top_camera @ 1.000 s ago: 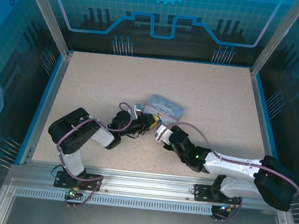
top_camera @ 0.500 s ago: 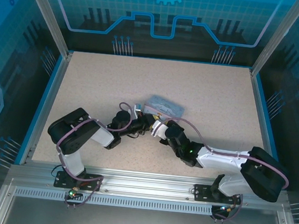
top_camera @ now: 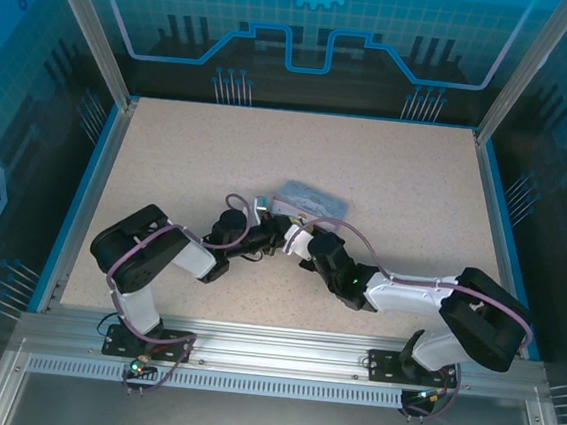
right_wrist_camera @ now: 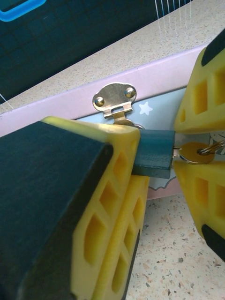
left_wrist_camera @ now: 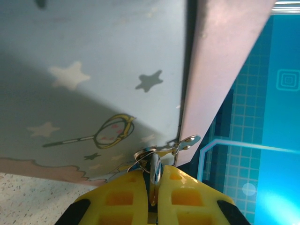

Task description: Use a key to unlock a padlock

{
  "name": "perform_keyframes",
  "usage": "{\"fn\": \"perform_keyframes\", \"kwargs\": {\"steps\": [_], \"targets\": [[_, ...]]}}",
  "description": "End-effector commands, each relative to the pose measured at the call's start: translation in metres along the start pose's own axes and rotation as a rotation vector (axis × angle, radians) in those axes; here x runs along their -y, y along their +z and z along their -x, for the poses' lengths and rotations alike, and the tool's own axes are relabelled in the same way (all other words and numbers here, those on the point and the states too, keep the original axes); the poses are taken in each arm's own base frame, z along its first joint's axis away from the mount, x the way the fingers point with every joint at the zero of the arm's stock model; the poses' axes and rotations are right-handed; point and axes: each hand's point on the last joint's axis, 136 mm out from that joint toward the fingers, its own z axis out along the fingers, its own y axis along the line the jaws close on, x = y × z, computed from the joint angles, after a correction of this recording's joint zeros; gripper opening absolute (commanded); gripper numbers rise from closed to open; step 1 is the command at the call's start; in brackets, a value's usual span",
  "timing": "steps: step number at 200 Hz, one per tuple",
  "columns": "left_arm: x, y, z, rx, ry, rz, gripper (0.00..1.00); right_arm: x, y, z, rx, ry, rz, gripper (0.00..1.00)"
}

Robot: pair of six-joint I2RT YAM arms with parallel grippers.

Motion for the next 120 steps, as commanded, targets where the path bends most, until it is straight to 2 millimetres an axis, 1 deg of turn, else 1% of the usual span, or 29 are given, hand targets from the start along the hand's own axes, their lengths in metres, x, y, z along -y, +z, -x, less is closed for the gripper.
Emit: {"fn": "perform_keyframes", "kwargs": {"steps": [1,12,37,57,91,120], "targets": [[0.02,0.0,-0.004,-0.022,0.011,-0.066,0.0,0.015,0.006,0.013,0.018,0.025,-0.047,0.18],[0.019,-0.001,-0.004,-0.022,0.009,-0.065,0.0,0.016,0.007,0.014,0.022,0.027,-0.052,0.17],[0.018,-0.001,-0.004,-0.022,0.008,-0.064,0.0,0.017,0.008,0.015,0.021,0.033,-0.053,0.09],[0.018,-0.001,-0.005,-0.025,0.01,-0.064,0.0,0.018,0.007,0.017,0.022,0.054,-0.04,0.0],[0.016,-0.001,-0.004,-0.021,0.013,-0.066,0.0,0.014,0.003,0.02,0.035,0.169,0.052,0.0],[0.013,-0.002,-0.005,-0.022,0.013,-0.059,0.0,0.003,-0.002,0.021,0.064,0.298,0.177,0.0]]}}
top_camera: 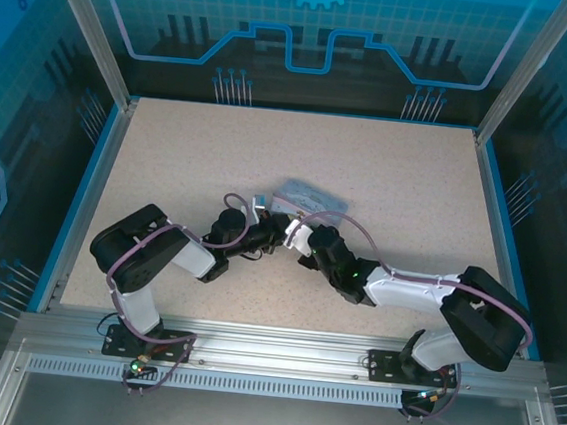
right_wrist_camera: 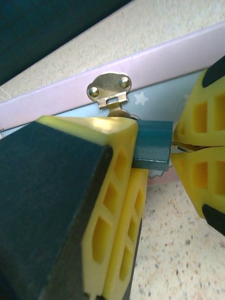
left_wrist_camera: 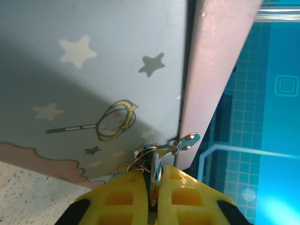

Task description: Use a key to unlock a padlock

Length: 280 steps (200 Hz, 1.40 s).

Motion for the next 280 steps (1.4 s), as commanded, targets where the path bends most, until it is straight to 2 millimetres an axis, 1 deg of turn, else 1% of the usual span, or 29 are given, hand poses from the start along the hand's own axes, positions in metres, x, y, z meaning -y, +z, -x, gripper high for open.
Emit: {"fn": "perform_keyframes", "kwargs": {"steps": [1,19,37,73,106,134,150,168,184,186,204,238,251,264,280], "targets": [[0.012,-0.002,-0.01,-0.044,0.011,-0.056,0.0,0.004,-0.006,0.02,0.071,0.182,0.087,0.0],[0.011,-0.001,-0.011,-0.046,0.015,-0.053,0.0,-0.003,-0.01,0.024,0.109,0.272,0.18,0.0],[0.007,-0.001,-0.012,-0.05,0.022,-0.039,0.0,-0.005,-0.014,0.026,0.139,0.368,0.269,0.0],[-0.004,-0.002,-0.013,-0.046,0.05,-0.004,0.0,-0.008,-0.016,0.018,0.145,0.577,0.437,0.0],[-0.012,-0.002,-0.014,-0.045,0.054,0.009,0.0,-0.008,-0.019,0.012,0.149,0.71,0.512,0.0],[-0.016,-0.001,-0.013,-0.042,0.052,0.02,0.0,-0.009,-0.019,0.006,0.131,0.723,0.511,0.0],[-0.019,-0.001,-0.012,-0.037,0.058,0.029,0.0,-0.008,-0.02,0.001,0.115,0.713,0.501,0.06],[-0.023,-0.002,-0.011,-0.03,0.065,0.042,0.0,-0.007,-0.022,-0.003,0.093,0.688,0.488,0.22],[-0.025,-0.001,-0.008,-0.021,0.075,0.051,0.0,-0.005,-0.025,-0.007,0.082,0.667,0.467,0.34],[-0.025,-0.001,-0.008,-0.021,0.075,0.053,0.0,-0.006,-0.026,-0.011,0.061,0.667,0.468,0.35],[-0.031,0.0,-0.005,-0.014,0.092,0.075,0.0,-0.002,-0.032,-0.017,0.049,0.663,0.445,0.44],[-0.053,-0.001,-0.005,-0.014,0.109,0.138,0.0,0.011,-0.044,-0.023,0.04,0.71,0.395,0.55],[-0.063,-0.002,-0.004,-0.01,0.107,0.16,0.0,0.014,-0.044,-0.027,0.002,0.726,0.383,0.57],[-0.074,-0.004,-0.004,-0.008,0.108,0.182,0.0,0.015,-0.044,-0.028,-0.019,0.736,0.382,0.6],[-0.085,-0.006,-0.004,-0.004,0.109,0.207,0.0,0.015,-0.042,-0.029,-0.033,0.754,0.383,0.6]]}}
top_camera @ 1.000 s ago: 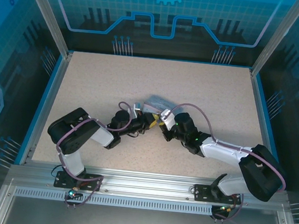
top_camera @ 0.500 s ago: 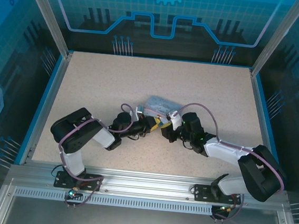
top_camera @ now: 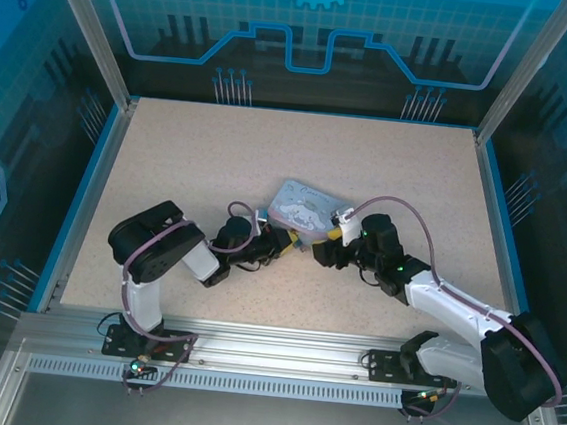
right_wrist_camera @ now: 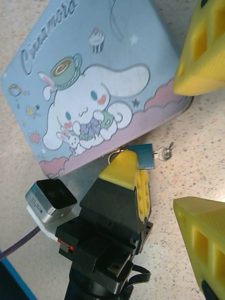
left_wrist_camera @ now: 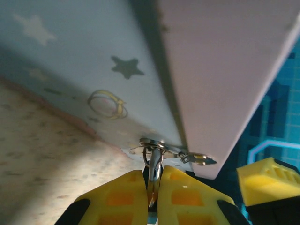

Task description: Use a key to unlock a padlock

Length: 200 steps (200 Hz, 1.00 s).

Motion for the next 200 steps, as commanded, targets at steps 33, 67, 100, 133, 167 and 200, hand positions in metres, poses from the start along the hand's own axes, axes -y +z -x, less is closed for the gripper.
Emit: {"fn": "perform_keyframes", "kwargs": {"steps": [33,67,100,133,167,200], "targets": [[-0.031,-0.004,0.001,0.029,0.041,0.068,0.2,0.014,-0.001,-0.004,-0.053,0.087,-0.061,0.66],[-0.027,-0.011,0.001,0.037,0.054,0.072,0.42,0.024,-0.002,-0.005,-0.086,0.144,-0.097,0.72],[-0.019,-0.028,0.001,0.061,0.074,0.065,0.52,0.032,-0.003,-0.001,-0.095,0.192,-0.121,0.79],[-0.001,-0.047,0.009,0.087,0.133,0.088,0.56,0.039,-0.003,0.005,-0.09,0.299,-0.123,0.95],[0.019,-0.077,0.028,0.144,0.255,0.203,0.6,0.05,0.01,0.006,-0.111,0.437,-0.118,1.0],[0.041,-0.114,0.053,0.235,0.343,0.264,0.67,0.048,0.035,0.023,-0.123,0.449,-0.046,1.0]]}}
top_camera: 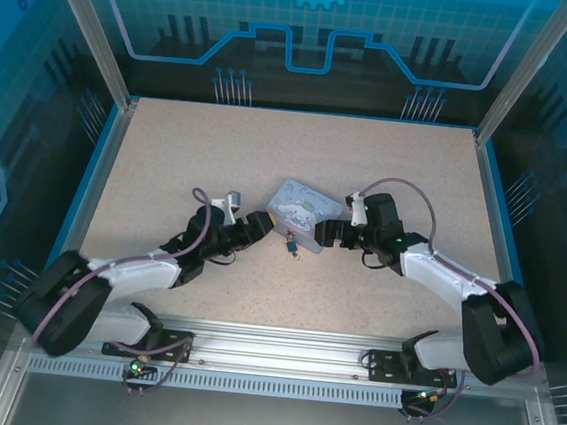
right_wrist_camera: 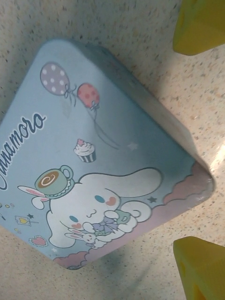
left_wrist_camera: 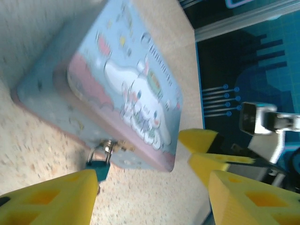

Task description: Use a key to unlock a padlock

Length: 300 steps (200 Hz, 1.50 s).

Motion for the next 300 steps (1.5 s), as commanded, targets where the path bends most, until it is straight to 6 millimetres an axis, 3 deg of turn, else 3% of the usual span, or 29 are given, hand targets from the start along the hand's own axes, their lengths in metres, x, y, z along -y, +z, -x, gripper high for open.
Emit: {"fn": "perform_keyframes", "kwargs": {"steps": [1,33,35,80,98,114,140,153,169,196,239,269,300], "targets": [[-0.027,-0.023,0.013,0.017,0.101,0.183,0.67,-0.016,0.01,0.021,0.001,0.034,0.081,1.0],[-0.028,-0.047,0.031,0.079,0.132,0.227,0.69,-0.024,0.029,0.041,-0.004,0.002,0.118,0.97],[-0.028,-0.048,0.032,0.081,0.134,0.229,0.69,-0.03,0.028,0.05,0.012,-0.009,0.133,0.97],[-0.032,-0.062,0.038,0.107,0.137,0.247,0.69,-0.056,0.061,0.083,0.003,-0.088,0.25,0.95],[-0.032,-0.066,0.041,0.12,0.133,0.247,0.7,-0.054,0.073,0.09,0.003,-0.104,0.238,0.95],[-0.031,-0.069,0.044,0.125,0.132,0.245,0.7,-0.04,0.069,0.098,0.037,-0.133,0.139,0.96],[-0.029,-0.074,0.049,0.134,0.154,0.259,0.71,-0.023,0.037,0.106,0.089,-0.214,-0.032,0.97],[-0.03,-0.075,0.054,0.144,0.152,0.268,0.72,-0.021,0.019,0.1,0.098,-0.268,-0.119,0.98],[-0.032,-0.075,0.061,0.158,0.128,0.275,0.73,-0.024,0.006,0.079,0.065,-0.35,-0.232,0.98],[-0.027,-0.071,0.074,0.153,0.097,0.244,0.75,-0.034,0.003,0.033,0.002,-0.448,-0.418,0.98],[0.0,-0.05,0.101,0.065,0.075,0.102,0.7,-0.068,0.033,-0.018,0.0,-0.583,-0.552,0.9],[0.021,-0.024,0.123,-0.012,0.081,0.019,0.57,-0.085,0.06,-0.029,0.008,-0.669,-0.588,0.88],[0.027,-0.004,0.138,-0.03,0.095,-0.003,0.56,-0.086,0.082,-0.031,0.007,-0.679,-0.603,0.83]]}}
